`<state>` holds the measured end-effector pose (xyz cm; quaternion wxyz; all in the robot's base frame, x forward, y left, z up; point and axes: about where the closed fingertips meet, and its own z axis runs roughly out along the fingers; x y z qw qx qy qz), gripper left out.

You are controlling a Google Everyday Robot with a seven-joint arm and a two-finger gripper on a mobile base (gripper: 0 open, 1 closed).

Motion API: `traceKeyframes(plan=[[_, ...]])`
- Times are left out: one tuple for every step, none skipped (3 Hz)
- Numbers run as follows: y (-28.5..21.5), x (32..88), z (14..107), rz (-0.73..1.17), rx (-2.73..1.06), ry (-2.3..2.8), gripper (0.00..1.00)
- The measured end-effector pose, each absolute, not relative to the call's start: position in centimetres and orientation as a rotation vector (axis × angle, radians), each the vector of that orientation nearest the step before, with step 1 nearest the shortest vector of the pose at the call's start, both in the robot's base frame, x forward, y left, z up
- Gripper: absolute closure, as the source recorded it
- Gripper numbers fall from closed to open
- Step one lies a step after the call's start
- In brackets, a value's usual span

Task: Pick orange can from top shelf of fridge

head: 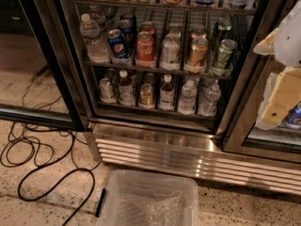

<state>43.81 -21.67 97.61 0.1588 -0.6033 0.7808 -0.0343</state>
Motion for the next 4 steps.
traceKeyframes(plan=[[-21.7, 43.8, 97.6, -0.098, -1.725, 2.232, 0.00], [-21.7, 45.5, 97.2, -0.118, -1.605, 2.293, 0.00], [-22.5, 51.5, 96.0, -0.088, -1.327, 2.373, 0.00], [-23.2, 55.4, 95.0, -0.035, -1.069, 2.459, 0.00]])
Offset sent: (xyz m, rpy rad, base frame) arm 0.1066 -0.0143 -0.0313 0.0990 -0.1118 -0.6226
